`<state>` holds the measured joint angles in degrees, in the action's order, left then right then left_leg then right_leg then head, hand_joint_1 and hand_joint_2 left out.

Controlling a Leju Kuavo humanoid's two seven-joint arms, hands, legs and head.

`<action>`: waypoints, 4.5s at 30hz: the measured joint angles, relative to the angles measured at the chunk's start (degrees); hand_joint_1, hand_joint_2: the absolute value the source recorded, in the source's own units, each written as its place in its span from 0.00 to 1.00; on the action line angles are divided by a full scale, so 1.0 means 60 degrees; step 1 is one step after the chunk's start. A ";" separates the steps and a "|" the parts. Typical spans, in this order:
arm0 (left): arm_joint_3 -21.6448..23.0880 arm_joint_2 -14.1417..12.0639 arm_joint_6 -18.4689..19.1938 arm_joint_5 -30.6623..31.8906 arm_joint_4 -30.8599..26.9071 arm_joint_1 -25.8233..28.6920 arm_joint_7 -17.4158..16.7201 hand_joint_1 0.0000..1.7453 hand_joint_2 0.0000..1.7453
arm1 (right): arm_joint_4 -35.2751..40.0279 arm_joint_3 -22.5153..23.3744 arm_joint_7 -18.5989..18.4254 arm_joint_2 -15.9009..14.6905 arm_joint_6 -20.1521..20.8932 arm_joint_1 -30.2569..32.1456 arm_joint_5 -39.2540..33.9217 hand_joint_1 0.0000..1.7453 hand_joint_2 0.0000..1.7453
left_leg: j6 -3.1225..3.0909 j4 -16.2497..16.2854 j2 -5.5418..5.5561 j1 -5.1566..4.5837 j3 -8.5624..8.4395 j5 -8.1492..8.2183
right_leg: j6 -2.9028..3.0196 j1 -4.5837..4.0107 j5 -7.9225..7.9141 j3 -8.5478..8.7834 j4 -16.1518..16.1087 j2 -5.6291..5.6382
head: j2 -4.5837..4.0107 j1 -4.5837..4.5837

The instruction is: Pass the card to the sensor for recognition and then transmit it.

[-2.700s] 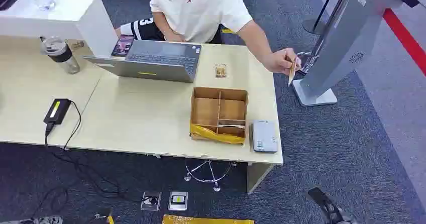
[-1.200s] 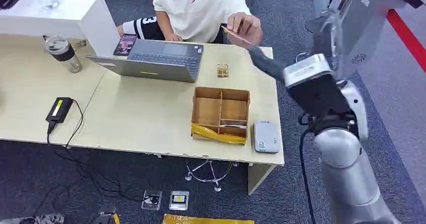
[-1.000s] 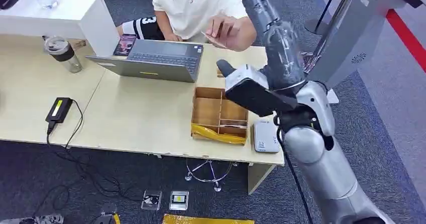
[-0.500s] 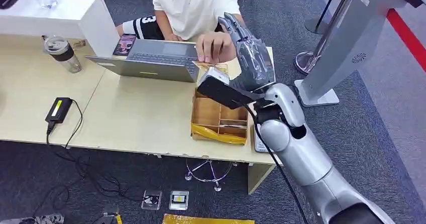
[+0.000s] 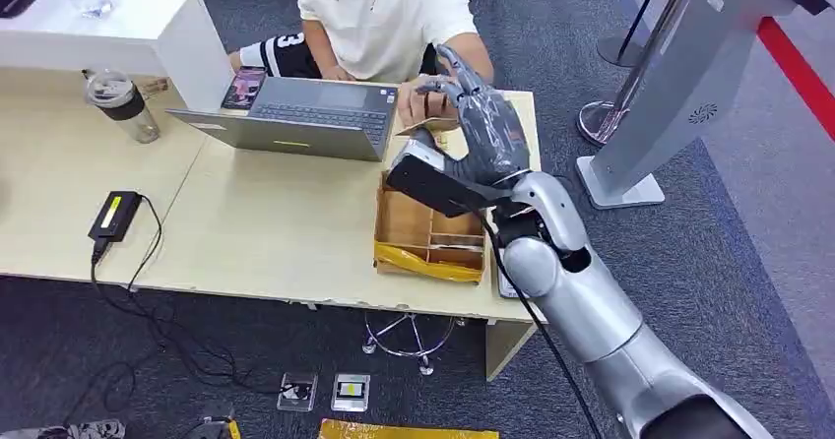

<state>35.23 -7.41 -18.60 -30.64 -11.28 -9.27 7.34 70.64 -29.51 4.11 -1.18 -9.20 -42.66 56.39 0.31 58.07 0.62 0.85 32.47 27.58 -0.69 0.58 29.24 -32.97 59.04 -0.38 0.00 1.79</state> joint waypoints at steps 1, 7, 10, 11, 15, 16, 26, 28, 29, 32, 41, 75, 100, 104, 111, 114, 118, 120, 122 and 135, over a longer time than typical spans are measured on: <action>0.0000 0.0004 -0.0004 0.0004 0.0000 0.0001 0.0000 0.00 1.00 | -0.0029 -0.0011 0.0000 0.0000 0.0000 0.0000 -0.0018 1.00 1.00 | 0.0000 0.0000 0.0000 0.0000 0.0000 0.0000 | 0.0000 0.0000 0.0000 0.0000 0.0000 0.0000 | 0.0000 0.0000; 0.0000 0.0022 0.0000 0.0004 -0.0004 0.0003 -0.0004 0.00 1.00 | -0.0138 -0.0033 -0.0047 -0.0004 -0.0036 0.0002 -0.0062 1.00 1.00 | 0.0000 0.0000 -0.0003 0.0000 -0.0003 0.0000 | 0.0000 0.0000 0.0000 -0.0001 -0.0001 0.0007 | 0.0000 0.0000; 0.0000 0.0025 0.0000 0.0004 0.0000 0.0005 -0.0040 0.00 1.00 | -0.0149 -0.0025 -0.0087 -0.0011 -0.0102 0.0096 -0.0182 1.00 1.00 | 0.0000 0.0001 -0.0004 0.0000 -0.0005 0.0000 | 0.0000 0.0000 0.0000 -0.0001 -0.0001 0.0009 | 0.0000 0.0000; 0.0000 0.0025 0.0000 0.0004 0.0000 0.0005 -0.0044 0.00 1.00 | -0.0149 -0.0014 -0.0095 -0.0018 -0.0131 0.0148 -0.0252 1.00 1.00 | 0.0000 0.0001 -0.0004 0.0000 -0.0005 0.0000 | 0.0000 0.0000 0.0000 -0.0002 -0.0001 0.0009 | 0.0000 0.0000; 0.0000 0.0025 -0.0007 -0.0018 -0.0004 0.0007 -0.0087 0.00 1.00 | -0.0149 0.0135 -0.0190 -0.0036 -0.0511 0.0420 -0.0696 1.00 1.00 | 0.0000 0.0001 -0.0007 0.0000 -0.0006 0.0000 | 0.0000 0.0000 0.0000 -0.0005 -0.0001 0.0012 | 0.0000 0.0000; 0.0000 0.0025 -0.0026 -0.0044 -0.0004 0.0006 -0.0123 0.00 1.00 | -0.0149 0.0208 -0.0215 -0.0044 -0.0677 0.0518 -0.0859 1.00 1.00 | 0.0000 0.0001 -0.0007 0.0000 -0.0005 0.0000 | 0.0000 0.0000 0.0000 -0.0005 -0.0002 0.0011 | 0.0000 0.0000; -0.0004 0.0025 -0.0157 -0.0434 -0.0004 0.0017 -0.0383 0.00 1.00 | -0.0328 0.0973 -0.0084 -0.0244 -0.2255 0.1853 -0.1964 1.00 1.00 | 0.0003 0.0001 -0.0008 0.0000 -0.0003 0.0003 | 0.0000 0.0000 0.0000 -0.0006 -0.0003 0.0012 | 0.0000 0.0000; -0.0004 0.0029 -0.0215 -0.0510 0.0000 0.0021 -0.0448 0.00 1.00 | -0.0430 0.1111 -0.0062 -0.0266 -0.2456 0.2044 -0.2164 1.00 1.00 | 0.0004 0.0001 -0.0010 0.0000 -0.0004 0.0003 | 0.0000 0.0000 0.0000 -0.0007 -0.0003 0.0014 | 0.0000 0.0000; -0.0004 0.0029 -0.0211 -0.0532 -0.0004 0.0021 -0.0492 0.00 1.00 | -0.0503 0.1192 -0.0047 -0.0270 -0.2517 0.2118 -0.2277 1.00 1.00 | 0.0004 0.0001 -0.0011 0.0000 -0.0004 0.0003 | 0.0000 0.0000 0.0000 -0.0007 -0.0003 0.0015 | 0.0000 0.0000; -0.0004 0.0018 -0.0080 -0.0663 -0.0004 0.0021 -0.0736 0.00 1.00 | -0.0751 0.1385 0.0124 -0.0310 -0.2816 0.2316 -0.2857 1.00 1.00 | 0.0004 0.0001 -0.0011 0.0000 -0.0004 0.0003 | 0.0000 0.0000 0.0000 -0.0008 -0.0003 0.0014 | 0.0000 0.0000; -0.0011 0.0007 -0.0142 -0.0914 -0.0022 0.0023 -0.0940 0.00 1.00 | -0.1665 0.1709 0.0379 -0.0375 -0.3053 0.2723 -0.3679 1.00 1.00 | 0.0004 0.0001 -0.0014 0.0000 -0.0002 0.0004 | 0.0001 0.0000 0.0000 -0.0008 -0.0003 0.0016 | 0.0000 0.0000; -0.0084 0.0317 -0.1060 -0.1982 -0.0098 0.0036 -0.1173 0.00 1.00 | -0.4633 0.1661 0.1898 -0.0037 -0.3406 0.2788 -0.6775 1.00 1.00 | 0.0004 0.0001 -0.0013 0.0000 0.0001 0.0004 | 0.0001 0.0000 0.0001 -0.0007 -0.0002 0.0015 | 0.0000 0.0000; -0.0076 0.0488 -0.1249 -0.2208 -0.0102 0.0043 -0.1173 0.00 1.00 | -0.6437 0.1676 0.2747 -0.0015 -0.3781 0.2630 -0.9180 1.00 1.00 | 0.0005 0.0001 -0.0021 0.0000 -0.0024 0.0004 | 0.0001 0.0000 0.0000 0.0009 -0.0005 0.0021 | 0.0000 0.0000; -0.0076 0.0488 -0.1242 -0.2222 -0.0098 0.0043 -0.1173 0.00 1.00 | -0.6444 0.1694 0.2834 -0.0015 -0.3785 0.2573 -0.9461 1.00 1.00 | 0.0005 0.0001 -0.0021 0.0000 -0.0024 0.0003 | 0.0000 0.0000 -0.0001 0.0012 -0.0004 0.0021 | 0.0000 0.0000; -0.0076 0.0488 -0.1115 -0.2222 -0.0098 0.0044 -0.1169 0.00 1.00 | -0.6404 0.1719 0.2980 -0.0022 -0.3967 0.2239 -1.0047 1.00 1.00 | 0.0005 0.0001 -0.0021 0.0000 -0.0019 0.0003 | 0.0000 0.0001 -0.0003 0.0010 -0.0001 0.0020 | 0.0000 0.0000; -0.0076 0.0477 -0.0994 -0.2218 -0.0098 0.0044 -0.1140 0.00 1.00 | -0.6079 0.1719 0.3111 -0.0029 -0.4277 0.2075 -1.0222 1.00 1.00 | 0.0005 0.0001 -0.0021 0.0000 -0.0017 0.0003 | 0.0001 0.0001 -0.0004 0.0007 0.0000 0.0021 | 0.0000 -0.0004; -0.0069 0.0422 -0.0805 -0.2178 -0.0102 0.0044 -0.1071 0.00 1.00 | -0.5018 0.1719 0.3082 -0.0073 -0.4846 0.1728 -0.9977 1.00 1.00 | 0.0007 0.0001 -0.0021 0.0000 -0.0017 0.0001 | 0.0002 0.0000 -0.0005 0.0005 0.0003 0.0022 | 0.0000 0.0000; -0.0069 0.0386 -0.0722 -0.2161 -0.0098 0.0044 -0.1031 0.00 1.00 | -0.4472 0.1719 0.3060 -0.0095 -0.5027 0.1537 -0.9631 1.00 1.00 | 0.0011 0.0001 -0.0021 0.0000 -0.0017 -0.0002 | 0.0002 0.0000 -0.0005 0.0007 0.0003 0.0021 | 0.0000 0.0000; -0.0069 0.0357 -0.0641 -0.2138 -0.0098 0.0045 -0.1013 0.00 1.00 | -0.3835 0.1745 0.3115 -0.0091 -0.5078 0.1340 -0.8931 1.00 1.00 | 0.0011 0.0001 -0.0021 0.0001 -0.0017 -0.0003 | 0.0002 0.0000 -0.0005 0.0011 0.0005 0.0019 | 0.0000 -0.0004; 0.0237 0.0146 -0.0193 -0.1862 -0.0102 0.0042 -0.0725 0.00 1.00 | -0.0768 0.1956 0.3100 0.0503 -0.4706 0.0289 -0.5810 1.00 1.00 | 0.0009 0.0001 -0.0023 0.0000 -0.0013 -0.0006 | 0.0002 0.0001 -0.0006 0.0008 0.0006 0.0019 | 0.0000 0.0000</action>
<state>36.65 -6.54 -19.76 -41.81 -11.89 -9.02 2.99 66.03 -17.77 22.71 1.84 -37.44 -40.92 21.53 0.37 58.08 0.48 0.85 32.39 27.54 -0.67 0.59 29.21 -32.93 59.08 -0.27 0.00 1.79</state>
